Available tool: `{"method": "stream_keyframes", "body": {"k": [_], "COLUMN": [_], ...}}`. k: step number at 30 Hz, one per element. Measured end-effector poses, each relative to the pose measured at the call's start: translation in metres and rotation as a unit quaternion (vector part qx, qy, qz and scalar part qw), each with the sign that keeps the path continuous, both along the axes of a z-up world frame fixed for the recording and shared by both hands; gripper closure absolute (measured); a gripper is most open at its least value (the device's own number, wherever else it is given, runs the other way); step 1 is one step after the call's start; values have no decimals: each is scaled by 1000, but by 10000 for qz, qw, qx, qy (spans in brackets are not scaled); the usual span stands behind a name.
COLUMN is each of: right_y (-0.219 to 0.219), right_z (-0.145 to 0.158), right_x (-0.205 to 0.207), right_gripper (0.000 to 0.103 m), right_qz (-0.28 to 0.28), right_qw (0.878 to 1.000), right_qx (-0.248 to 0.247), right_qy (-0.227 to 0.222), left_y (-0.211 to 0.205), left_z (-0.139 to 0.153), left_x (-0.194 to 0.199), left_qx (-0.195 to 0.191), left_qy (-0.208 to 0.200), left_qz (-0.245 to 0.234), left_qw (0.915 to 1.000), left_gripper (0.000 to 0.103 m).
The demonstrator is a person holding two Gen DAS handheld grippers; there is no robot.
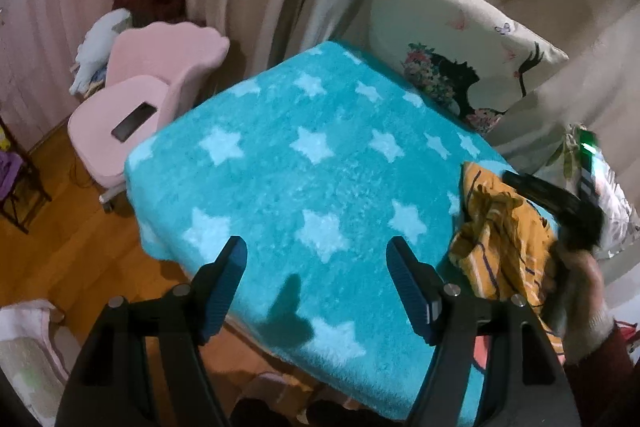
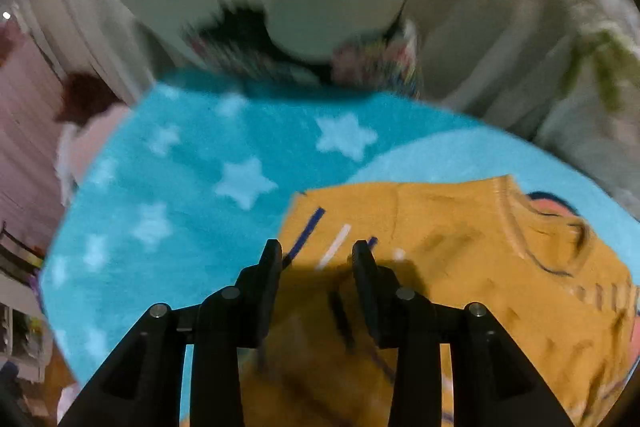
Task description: Fold small clothes
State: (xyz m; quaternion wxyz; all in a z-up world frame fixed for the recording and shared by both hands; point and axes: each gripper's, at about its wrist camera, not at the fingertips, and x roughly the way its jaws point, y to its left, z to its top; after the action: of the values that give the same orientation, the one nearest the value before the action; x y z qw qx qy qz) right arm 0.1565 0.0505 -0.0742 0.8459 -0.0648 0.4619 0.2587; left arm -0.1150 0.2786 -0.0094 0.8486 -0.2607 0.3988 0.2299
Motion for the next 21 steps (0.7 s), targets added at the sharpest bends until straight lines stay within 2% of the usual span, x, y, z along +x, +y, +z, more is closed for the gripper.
{"method": "stream_keyframes", "body": {"k": [1,2,3,5,8,11,14,16,18,21], "right_y": [-5,-18,-33,-57,-109,-182,-253,-294,-308,-308], "right_z": [7,16,21,20,2,-21,-40,-38,-30,-18], "right_x": [-6,-16,-26,-34,-38,-48,-65,-79,-86,-94], "right_gripper": [51,39,35,35,35,35,39,41,39,39], "right_qz": [-13,-52,-134,-342,-1065,-1987,-2923,-3458,-3712,-3882], "right_qw": [9999,9995,9991,9987,9943,9791,9540,9363,9270,9212], "right_qx": [53,116,135,34,2,-37,-213,81,200,-34], "right_qy": [-117,-272,-390,-381,-9,421,625,613,499,256], "left_y": [-1,-2,-5,-11,-23,-37,-54,-65,-74,-86], "left_z": [0,0,0,0,0,1,-1,0,2,7], "left_x": [5,10,19,32,50,68,82,89,95,101], "left_qx": [9,9,8,4,35,77,165,241,271,324], "left_qy": [-26,-34,-30,-20,6,21,41,31,-6,-102], "left_qz": [-69,-134,-262,-509,-884,-1288,-1678,-1887,-2090,-2327], "left_qw": [10000,9999,9997,9987,9961,9916,9857,9817,9775,9720], "left_gripper": [31,31,31,31,31,31,31,31,31,30]}}
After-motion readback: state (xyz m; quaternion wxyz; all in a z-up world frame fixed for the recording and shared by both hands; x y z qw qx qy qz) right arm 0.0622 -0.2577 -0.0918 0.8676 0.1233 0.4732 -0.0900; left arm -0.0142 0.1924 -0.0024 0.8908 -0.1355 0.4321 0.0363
